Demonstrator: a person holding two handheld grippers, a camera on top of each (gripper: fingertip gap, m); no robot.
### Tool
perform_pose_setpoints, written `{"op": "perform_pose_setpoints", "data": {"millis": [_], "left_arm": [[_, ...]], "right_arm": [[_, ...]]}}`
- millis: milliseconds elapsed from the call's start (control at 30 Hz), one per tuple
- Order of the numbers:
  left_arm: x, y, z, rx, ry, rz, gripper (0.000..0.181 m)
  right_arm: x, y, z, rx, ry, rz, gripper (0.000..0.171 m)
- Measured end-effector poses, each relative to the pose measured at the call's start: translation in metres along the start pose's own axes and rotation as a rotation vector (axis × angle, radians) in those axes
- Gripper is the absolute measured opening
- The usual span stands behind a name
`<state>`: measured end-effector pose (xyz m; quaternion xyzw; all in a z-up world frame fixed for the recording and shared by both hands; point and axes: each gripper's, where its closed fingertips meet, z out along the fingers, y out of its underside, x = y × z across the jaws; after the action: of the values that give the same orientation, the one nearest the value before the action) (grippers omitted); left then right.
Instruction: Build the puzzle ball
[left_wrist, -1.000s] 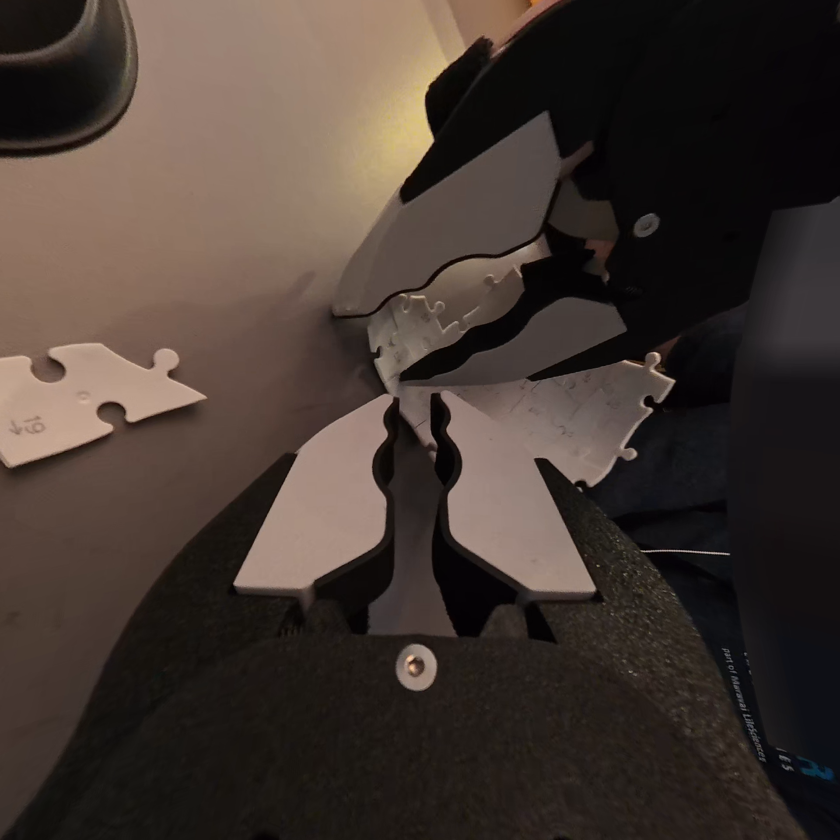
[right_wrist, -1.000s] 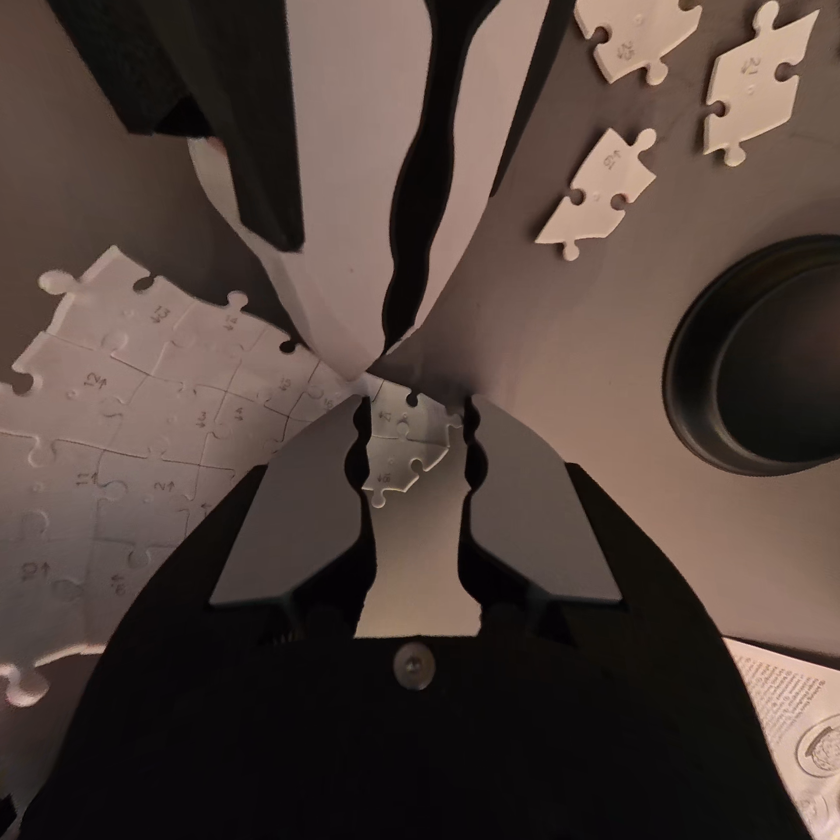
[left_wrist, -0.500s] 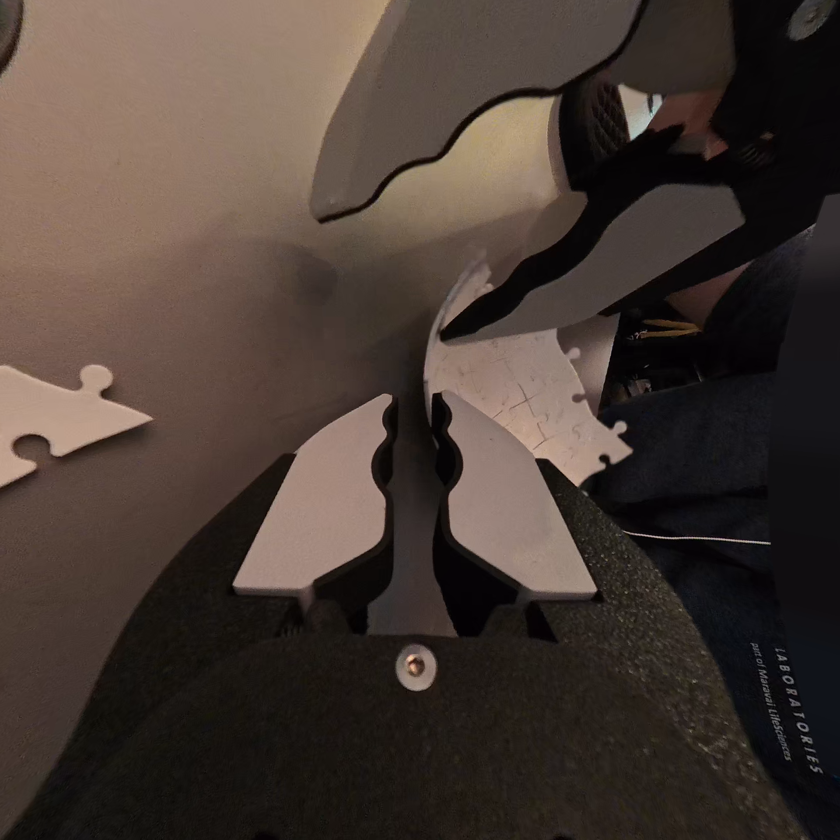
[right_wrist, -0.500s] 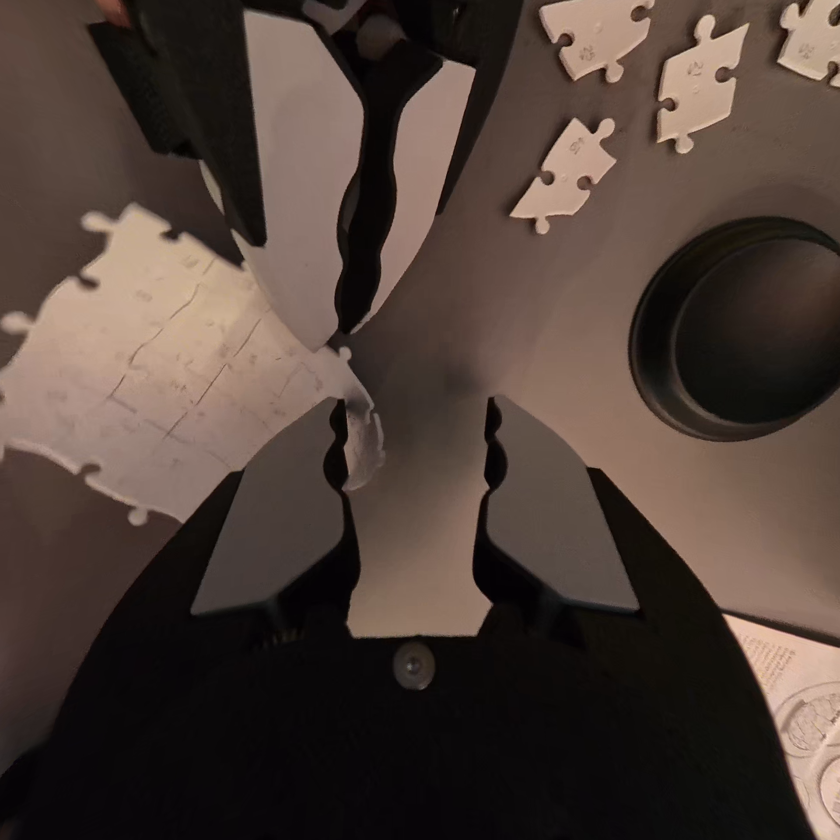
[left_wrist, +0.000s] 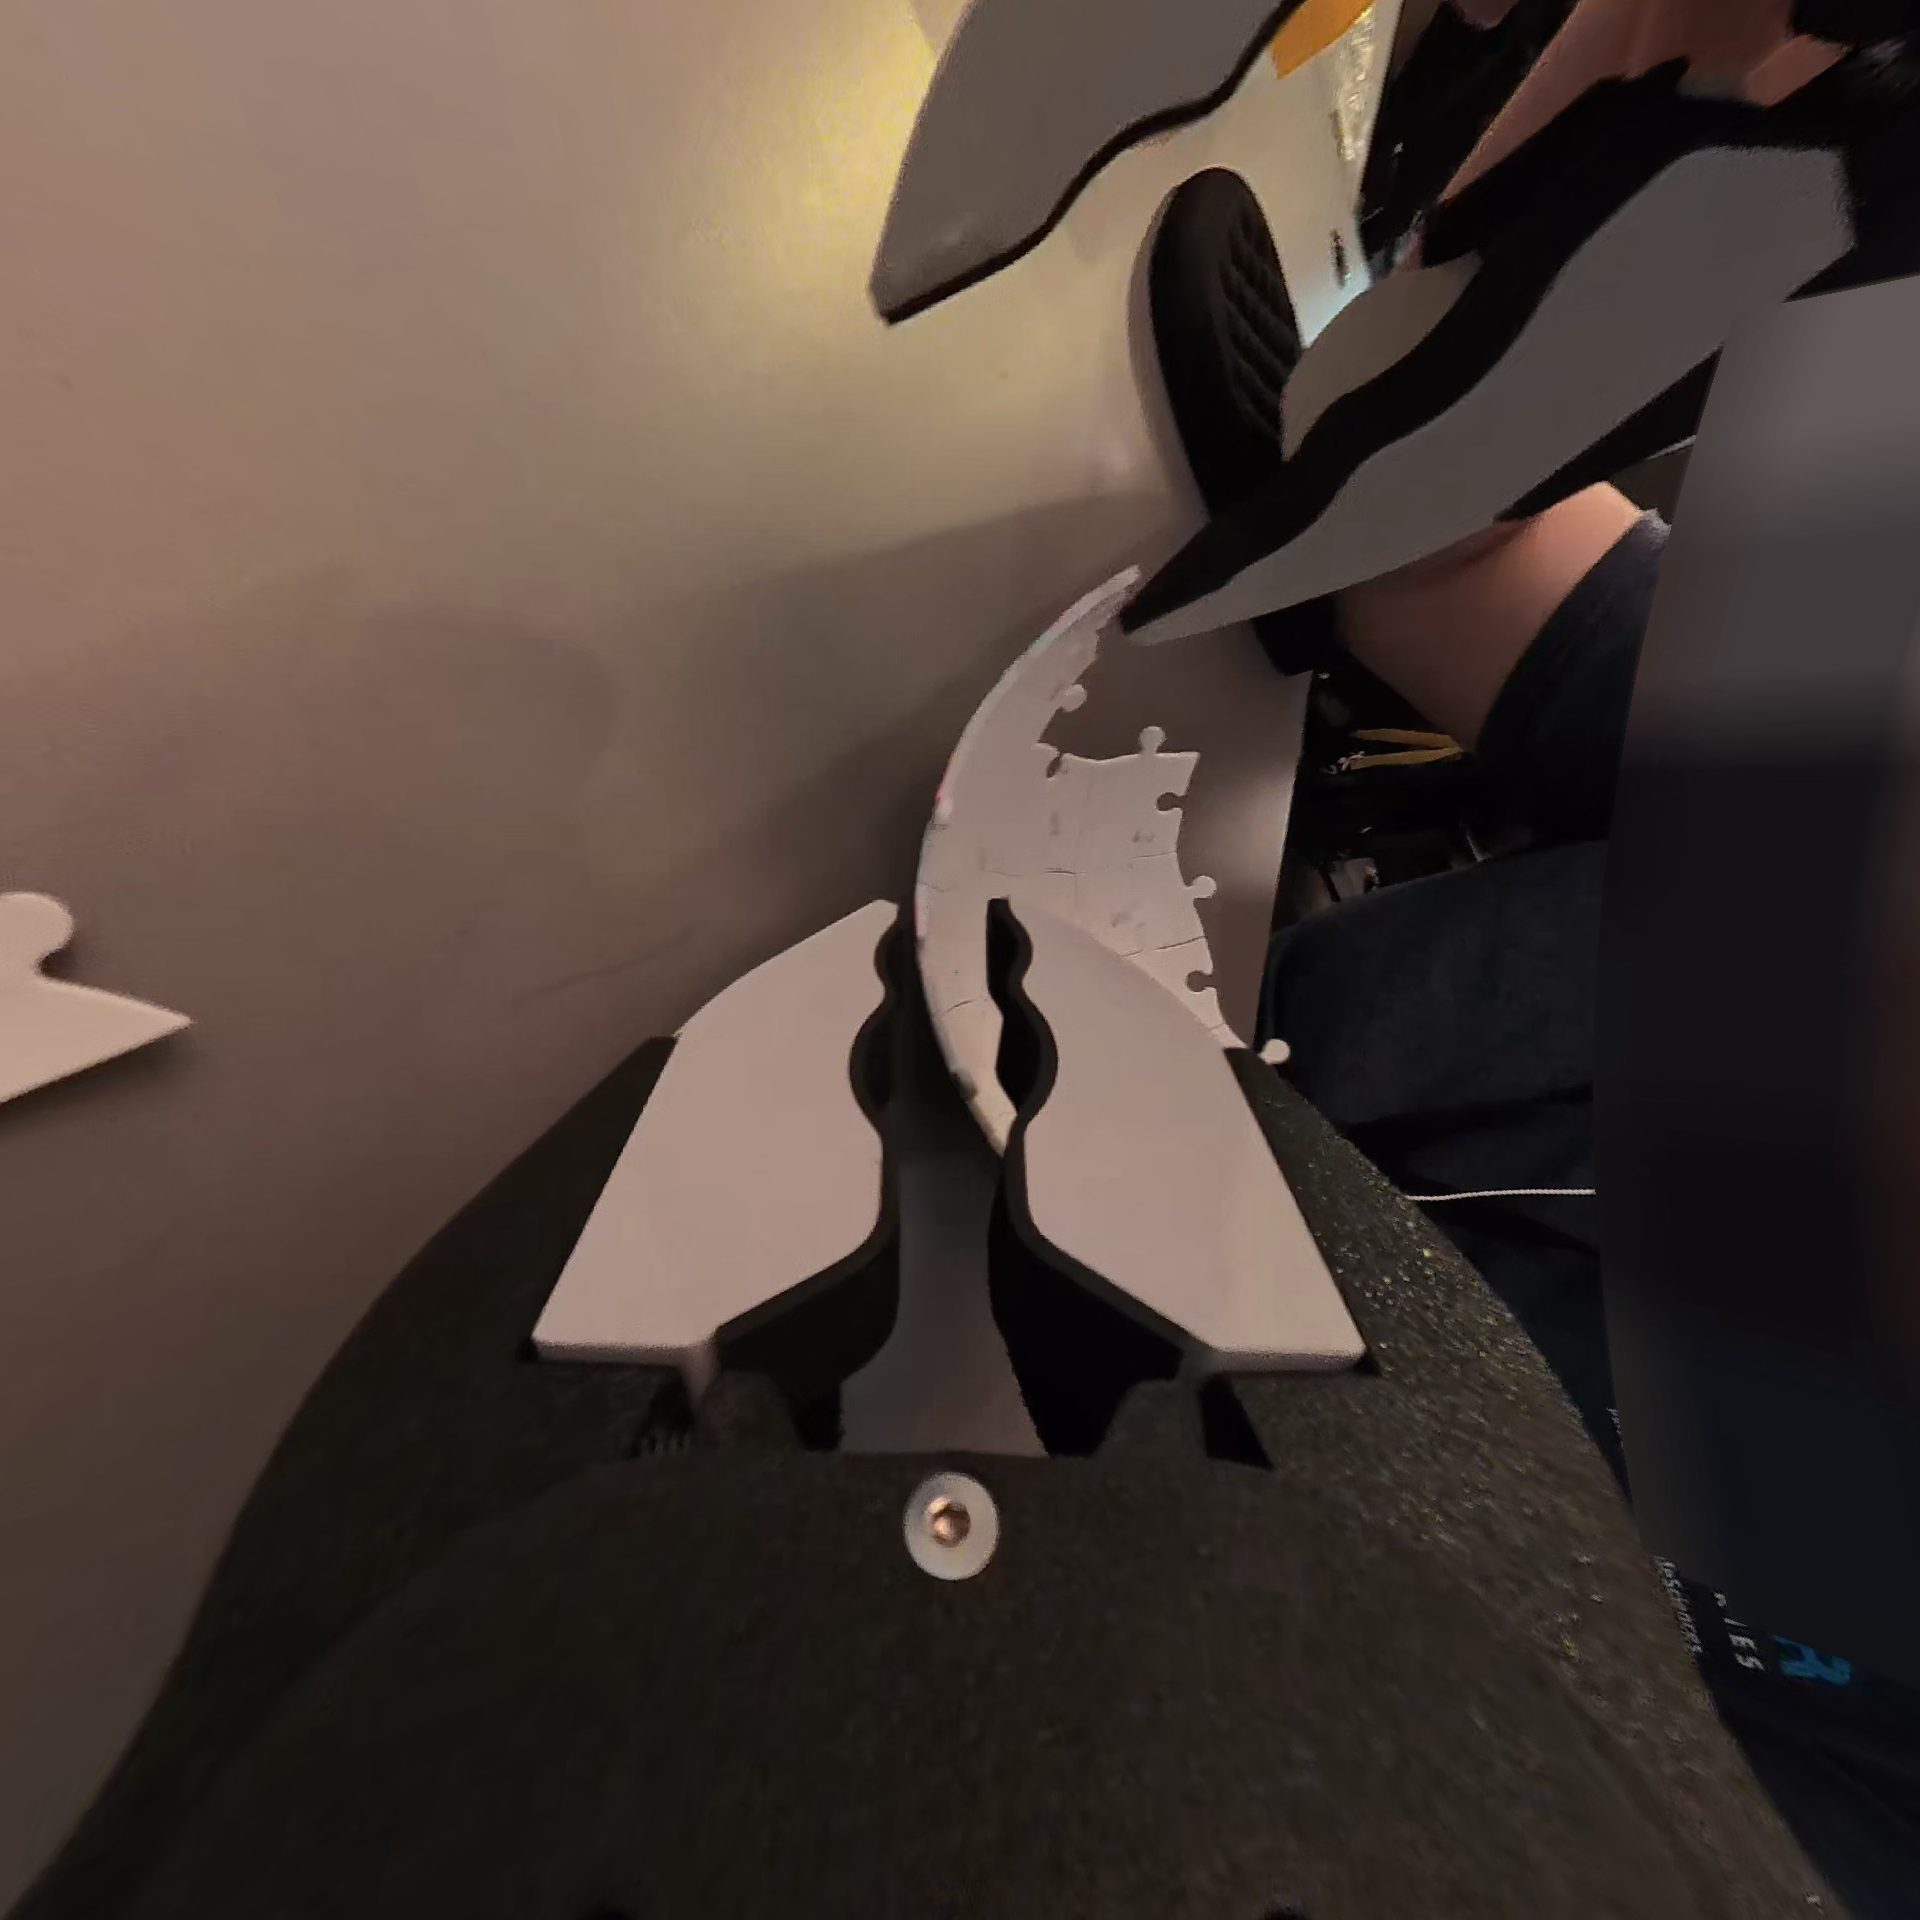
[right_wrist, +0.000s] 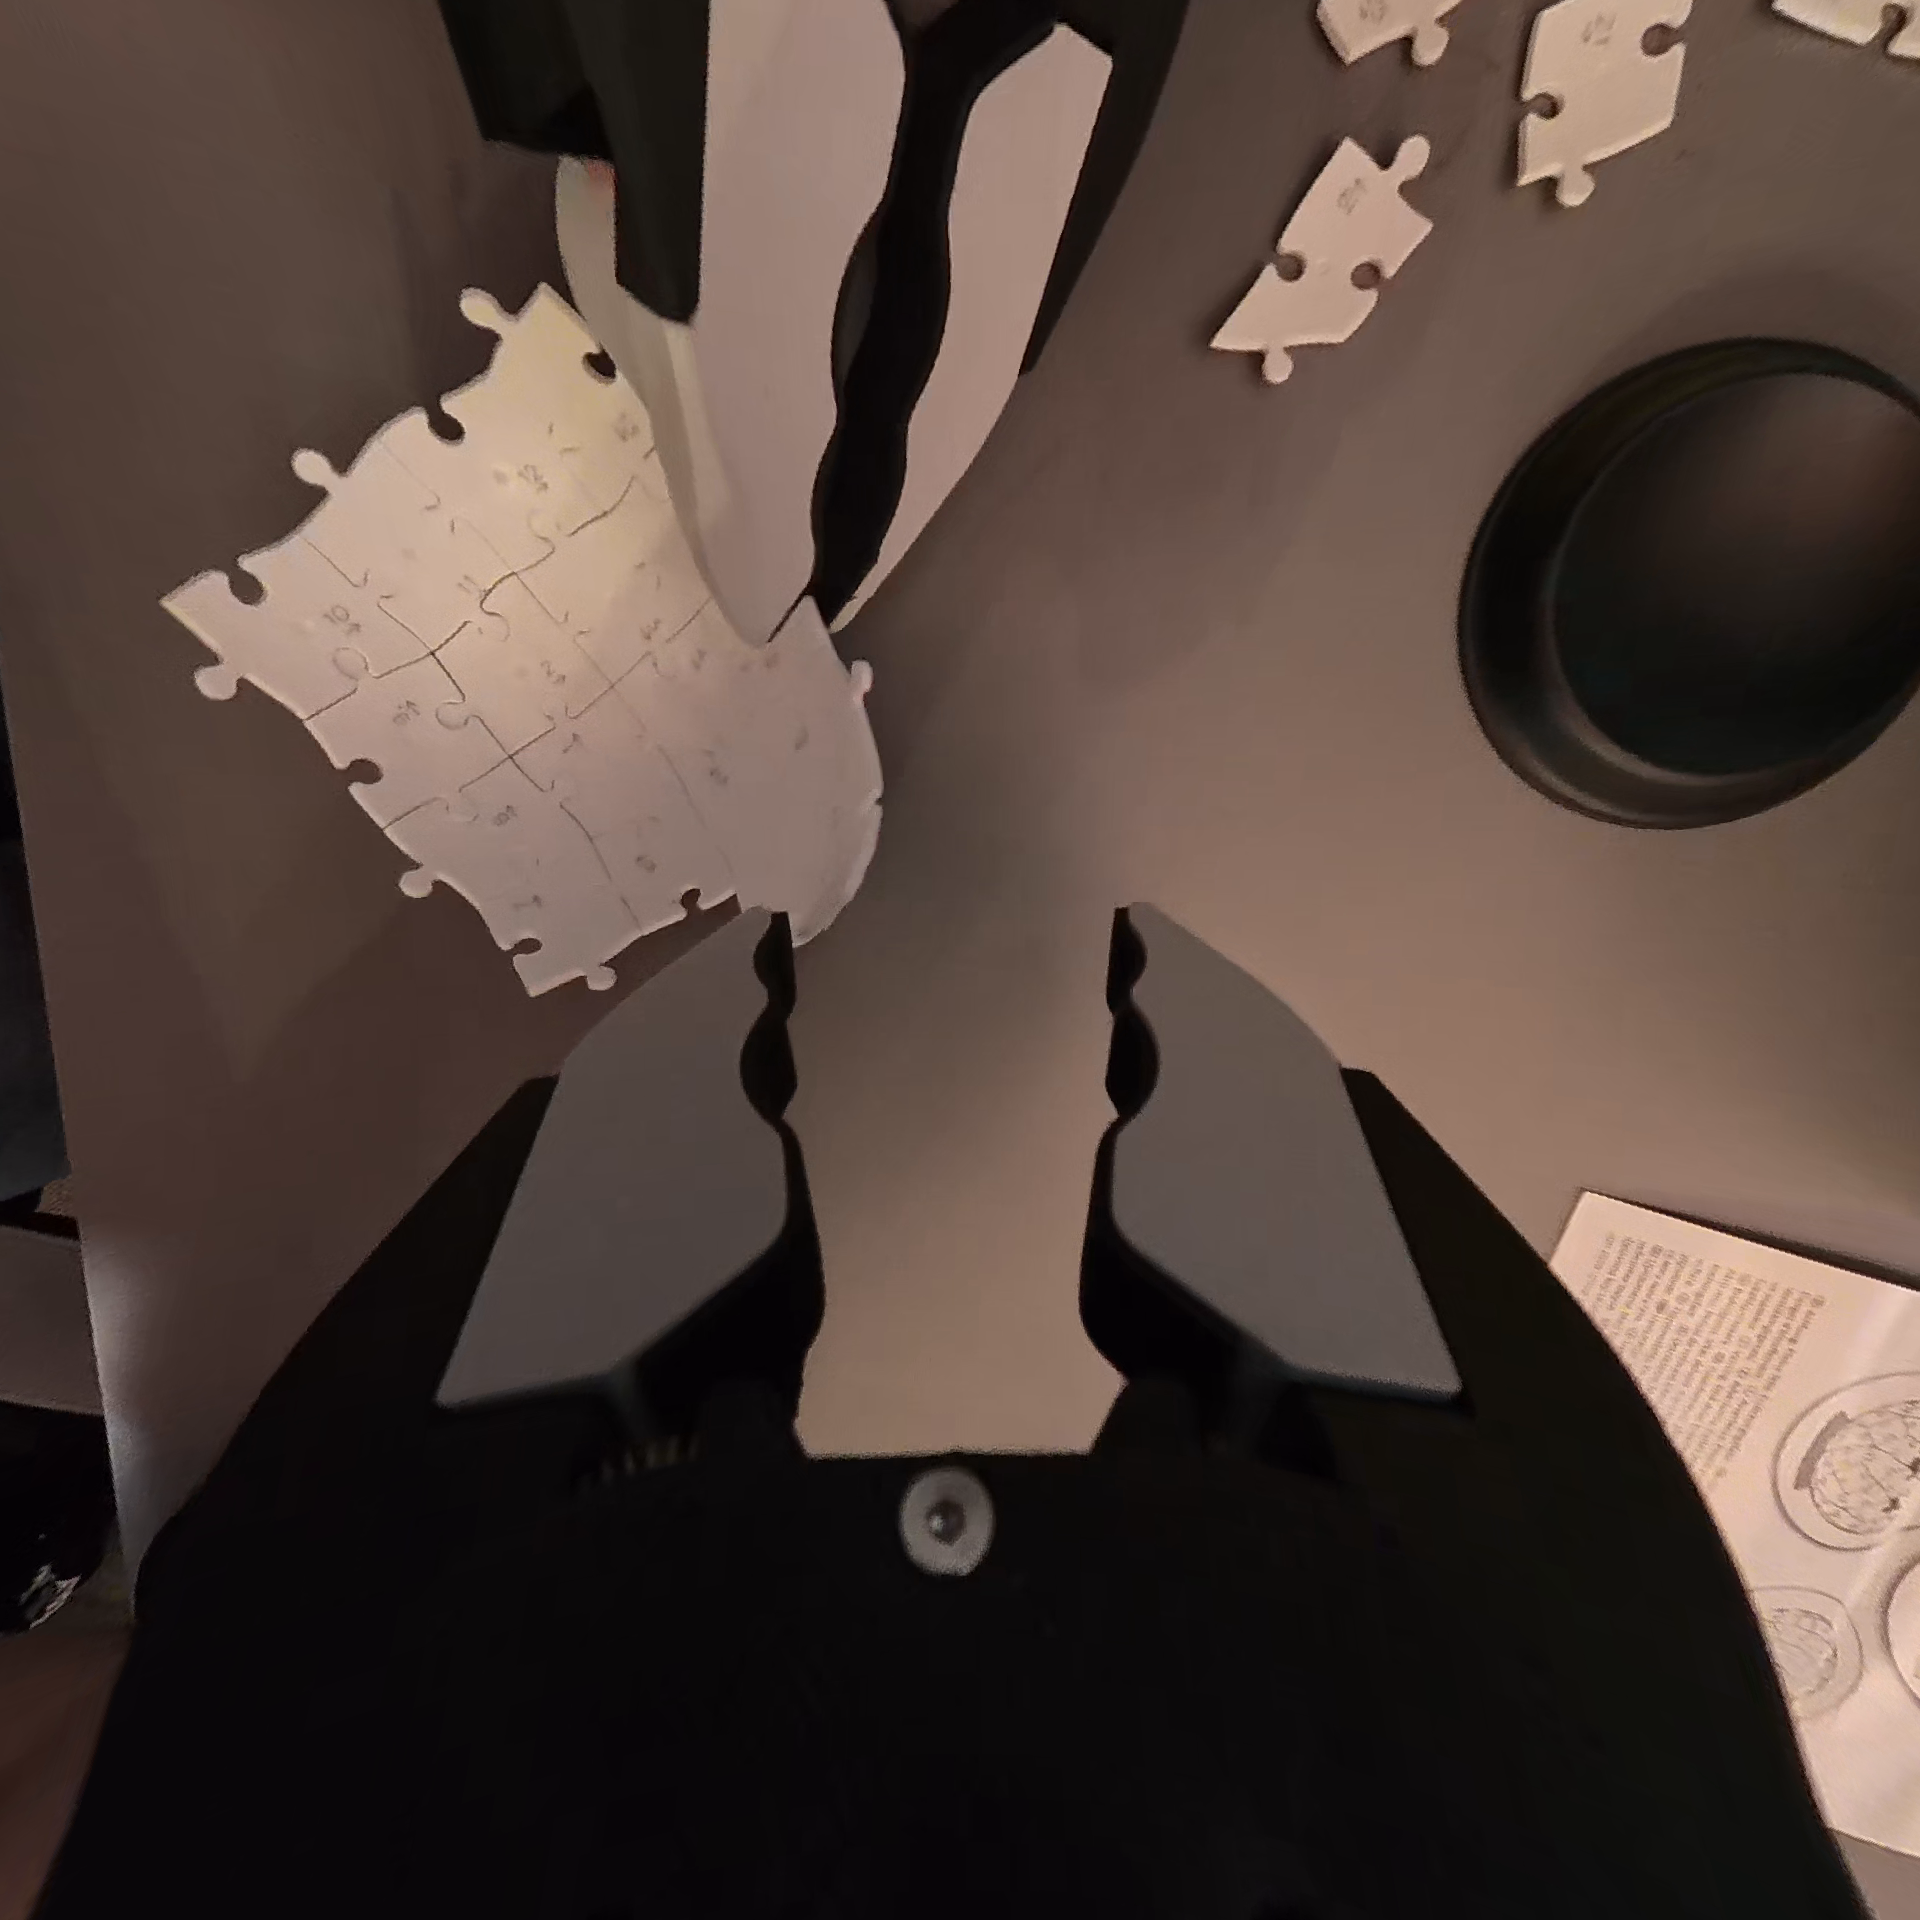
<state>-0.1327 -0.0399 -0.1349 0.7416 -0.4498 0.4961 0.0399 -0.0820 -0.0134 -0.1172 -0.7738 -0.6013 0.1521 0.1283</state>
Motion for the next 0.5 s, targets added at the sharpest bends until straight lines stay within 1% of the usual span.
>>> {"op": "perform_pose_setpoints", "data": {"millis": [167, 500], "left_arm": [[0.011, -0.006, -0.004, 0.041, 0.058, 0.013, 0.014], [0.008, -0.006, -0.005, 0.044, 0.06, -0.009, 0.015]], "right_arm": [[0.004, 0.008, 0.011, -0.048, 0.011, 0.006, 0.059], [0.015, 0.015, 0.029, -0.069, 0.007, 0.043, 0.059]]}}
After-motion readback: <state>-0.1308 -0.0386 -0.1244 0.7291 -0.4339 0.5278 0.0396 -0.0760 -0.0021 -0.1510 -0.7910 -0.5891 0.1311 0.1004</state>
